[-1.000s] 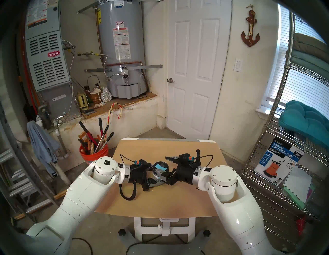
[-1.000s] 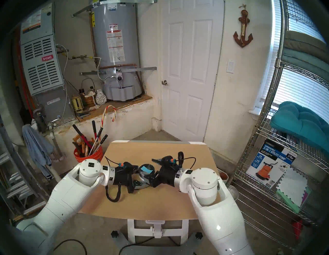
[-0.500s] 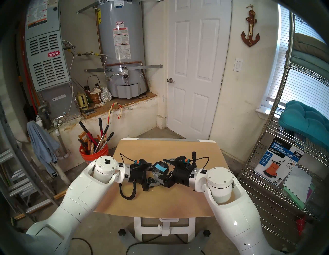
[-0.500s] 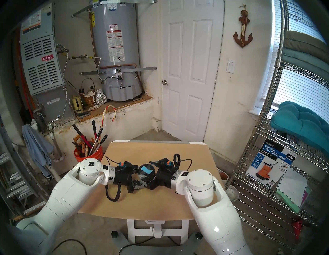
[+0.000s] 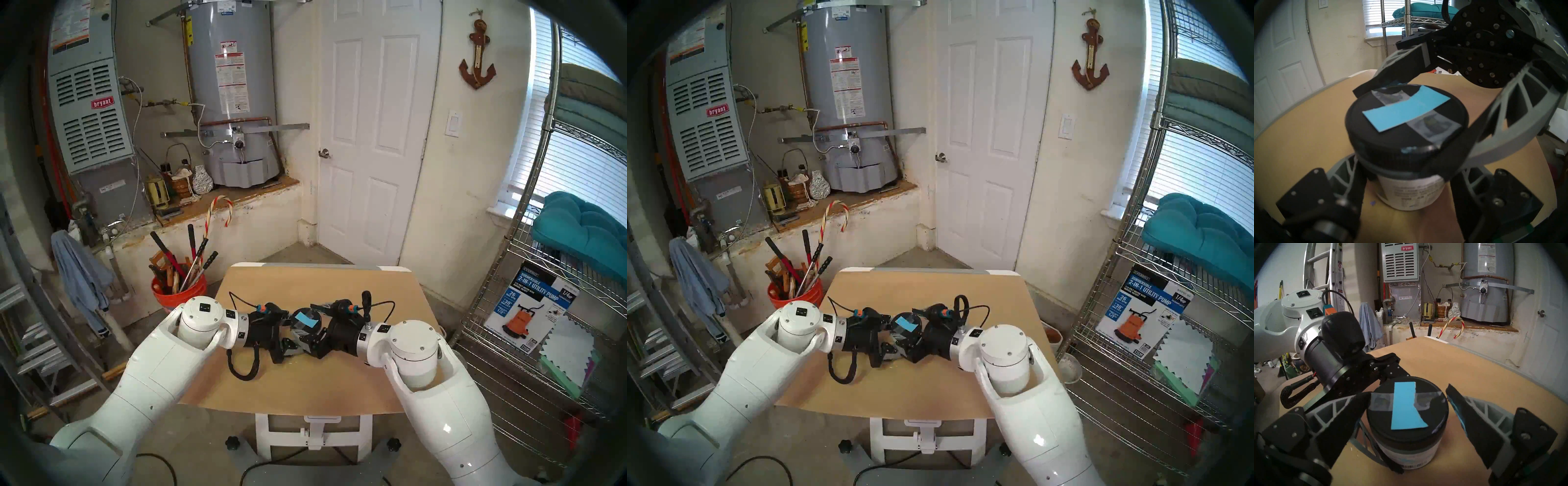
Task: Open paint jar
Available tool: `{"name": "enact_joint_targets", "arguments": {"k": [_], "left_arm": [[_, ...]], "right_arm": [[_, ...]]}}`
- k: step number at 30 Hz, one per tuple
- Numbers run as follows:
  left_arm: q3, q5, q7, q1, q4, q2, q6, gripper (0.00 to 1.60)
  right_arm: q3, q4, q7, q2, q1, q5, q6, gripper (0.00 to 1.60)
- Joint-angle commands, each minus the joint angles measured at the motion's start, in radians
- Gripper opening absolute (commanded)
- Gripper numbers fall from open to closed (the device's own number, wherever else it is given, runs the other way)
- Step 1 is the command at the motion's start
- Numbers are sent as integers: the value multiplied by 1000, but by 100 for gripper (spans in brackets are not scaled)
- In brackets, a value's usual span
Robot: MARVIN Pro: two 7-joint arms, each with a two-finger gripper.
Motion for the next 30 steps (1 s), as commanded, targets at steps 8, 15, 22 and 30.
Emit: {"name": "enact_joint_targets", "arguments": {"k": [8, 15, 22, 30], "left_arm": [[4, -8, -31, 0, 9, 15, -2, 0], [14, -6, -57, -17, 17, 25, -3, 0], [25, 0, -75, -34, 32, 38, -5, 0], [45, 3, -88, -53, 55, 33, -14, 0]], "right_arm": [[-20, 80, 131, 47, 114, 19, -33, 0], [-37, 169, 247, 82, 205, 1, -87, 0], [-47, 259, 392, 103, 298, -3, -140, 0], [-80, 387, 518, 87, 392, 13, -176, 0]]}}
